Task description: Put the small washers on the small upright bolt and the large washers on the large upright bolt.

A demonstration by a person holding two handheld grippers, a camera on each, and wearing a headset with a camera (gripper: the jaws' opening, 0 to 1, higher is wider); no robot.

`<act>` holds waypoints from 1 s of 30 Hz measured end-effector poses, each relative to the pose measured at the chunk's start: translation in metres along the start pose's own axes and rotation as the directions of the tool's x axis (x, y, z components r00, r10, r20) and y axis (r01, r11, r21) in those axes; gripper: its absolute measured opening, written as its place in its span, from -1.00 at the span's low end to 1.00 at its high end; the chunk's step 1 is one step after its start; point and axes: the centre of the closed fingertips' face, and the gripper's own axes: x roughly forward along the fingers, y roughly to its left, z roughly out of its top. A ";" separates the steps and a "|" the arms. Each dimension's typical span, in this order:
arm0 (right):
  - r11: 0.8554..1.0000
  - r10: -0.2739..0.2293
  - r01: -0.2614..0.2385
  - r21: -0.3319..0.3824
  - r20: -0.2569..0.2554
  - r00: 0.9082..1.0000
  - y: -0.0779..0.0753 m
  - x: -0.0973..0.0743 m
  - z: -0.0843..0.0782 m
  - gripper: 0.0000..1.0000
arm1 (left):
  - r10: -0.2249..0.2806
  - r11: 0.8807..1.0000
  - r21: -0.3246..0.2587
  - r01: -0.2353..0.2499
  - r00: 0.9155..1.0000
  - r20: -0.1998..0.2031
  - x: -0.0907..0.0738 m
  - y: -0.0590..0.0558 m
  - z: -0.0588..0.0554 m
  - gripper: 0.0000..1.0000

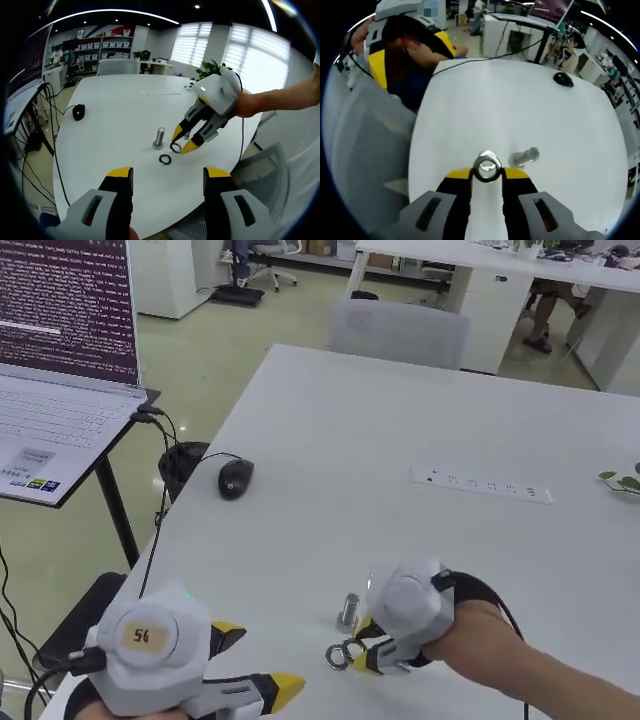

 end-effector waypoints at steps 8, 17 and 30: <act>0.996 -0.068 0.066 0.063 0.032 0.997 -0.038 -0.016 0.013 -0.54 | 0.000 1.000 -0.003 0.000 1.000 0.005 0.000 0.000 0.002 0.12; 0.994 -0.072 0.071 0.078 0.012 0.997 -0.050 -0.008 0.018 -0.54 | 0.003 1.000 -0.005 -0.003 1.000 0.006 -0.001 0.002 0.002 0.12; 0.995 -0.051 0.053 0.088 -0.016 0.999 -0.051 0.003 0.015 -0.53 | 0.017 1.000 -0.020 -0.017 1.000 0.005 -0.005 0.008 -0.002 0.12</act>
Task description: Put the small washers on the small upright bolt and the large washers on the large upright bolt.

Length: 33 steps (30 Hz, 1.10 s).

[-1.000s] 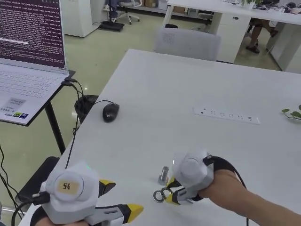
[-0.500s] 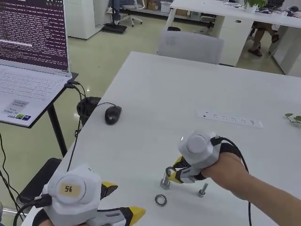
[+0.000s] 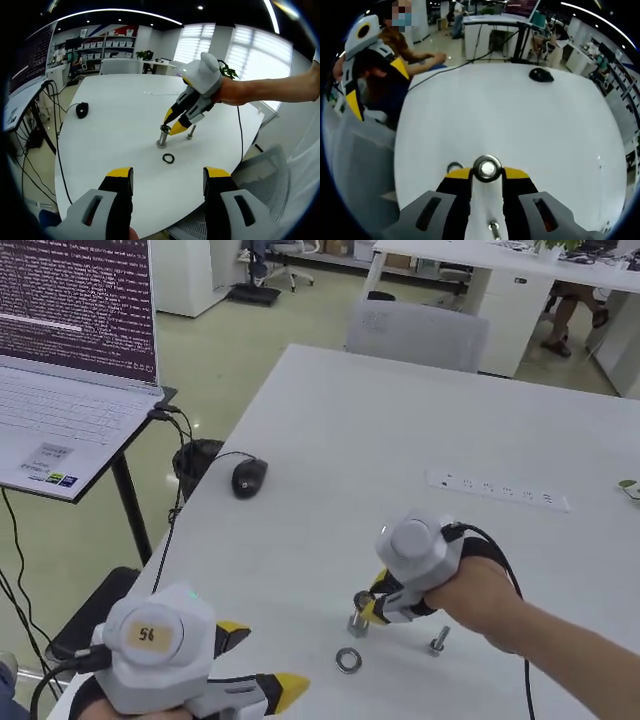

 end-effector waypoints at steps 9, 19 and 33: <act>1.000 0.005 -0.005 0.014 -0.002 1.000 -0.003 0.005 0.000 -0.53 | -0.003 1.000 -0.001 0.003 1.000 0.001 0.002 -0.002 0.001 0.12; 1.000 0.000 0.000 0.002 -0.014 1.000 -0.001 0.005 0.001 -0.53 | -0.010 1.000 0.004 0.010 1.000 -0.002 0.003 -0.004 0.001 0.12; 1.000 0.009 -0.010 -0.017 -0.054 0.999 0.001 0.015 -0.004 -0.52 | -0.010 1.000 0.003 0.010 1.000 -0.005 0.003 -0.004 0.000 0.12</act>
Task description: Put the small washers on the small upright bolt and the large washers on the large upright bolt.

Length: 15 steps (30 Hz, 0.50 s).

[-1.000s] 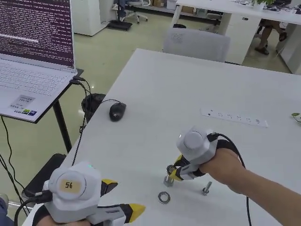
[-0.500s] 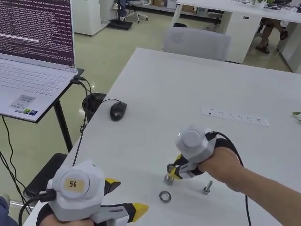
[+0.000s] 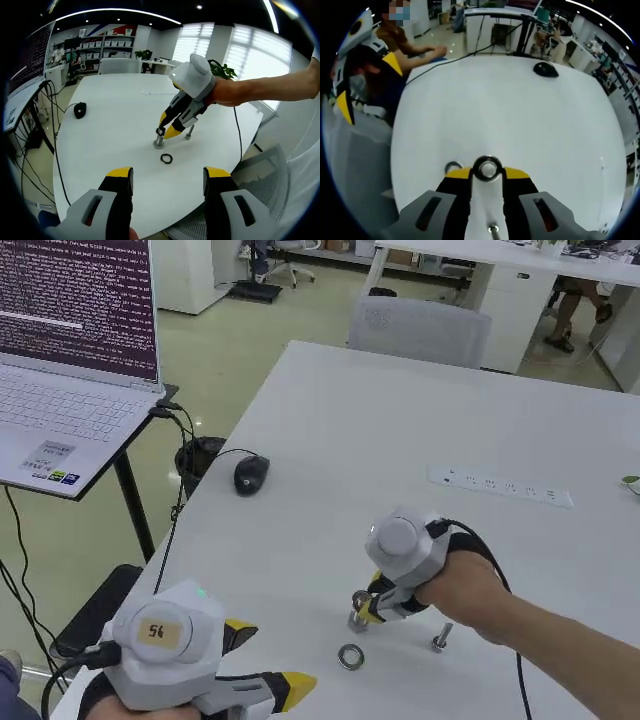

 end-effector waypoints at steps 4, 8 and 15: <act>1.000 0.004 -0.004 0.014 -0.011 1.000 0.000 0.008 -0.005 -0.52 | -0.001 1.000 0.000 0.001 1.000 -0.001 0.000 0.000 -0.001 0.12; 0.999 0.004 -0.003 0.034 -0.026 1.000 0.000 0.016 -0.009 -0.52 | -0.001 1.000 -0.003 0.001 1.000 -0.003 -0.001 0.000 -0.002 0.12; 0.998 -0.008 0.011 0.069 -0.047 0.999 0.002 0.029 -0.018 -0.52 | 0.002 1.000 -0.004 -0.002 1.000 -0.008 -0.002 0.002 -0.004 0.12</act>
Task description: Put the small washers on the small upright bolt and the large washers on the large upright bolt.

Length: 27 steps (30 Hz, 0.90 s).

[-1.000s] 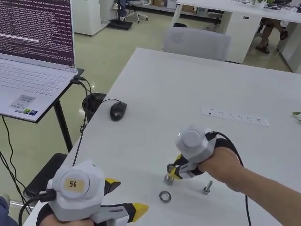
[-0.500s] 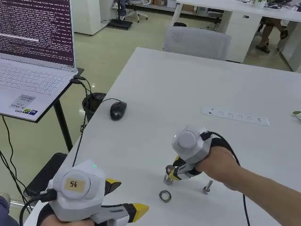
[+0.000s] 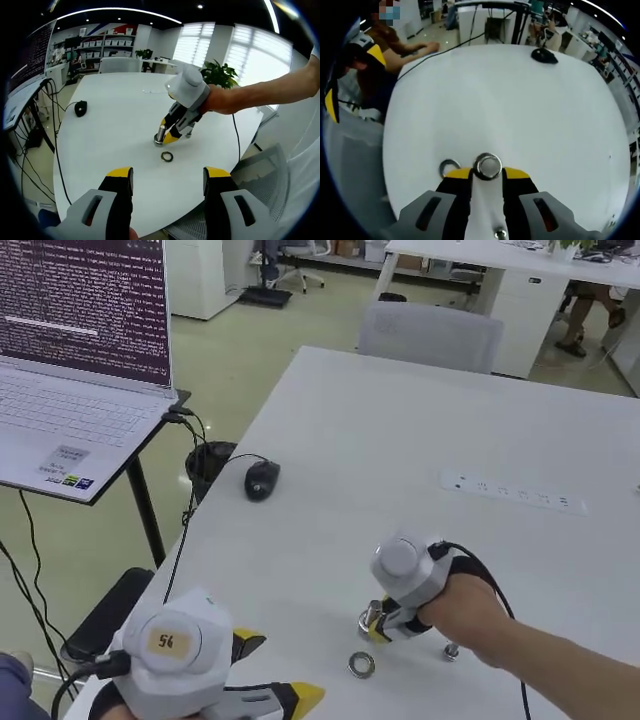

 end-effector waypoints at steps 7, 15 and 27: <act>0.999 0.003 -0.003 0.054 -0.015 1.000 0.007 0.002 -0.012 -0.54 | 0.002 1.000 0.000 -0.002 1.000 0.001 -0.002 0.000 0.001 0.12; 0.997 0.045 -0.044 0.060 -0.013 0.999 0.027 -0.002 -0.021 -0.55 | -0.008 1.000 0.001 0.008 1.000 0.002 0.001 -0.003 0.000 0.12; 0.993 0.116 -0.116 0.011 0.027 0.993 0.057 0.008 -0.013 -0.47 | -0.005 1.000 0.002 0.005 1.000 0.006 -0.002 -0.003 -0.002 0.12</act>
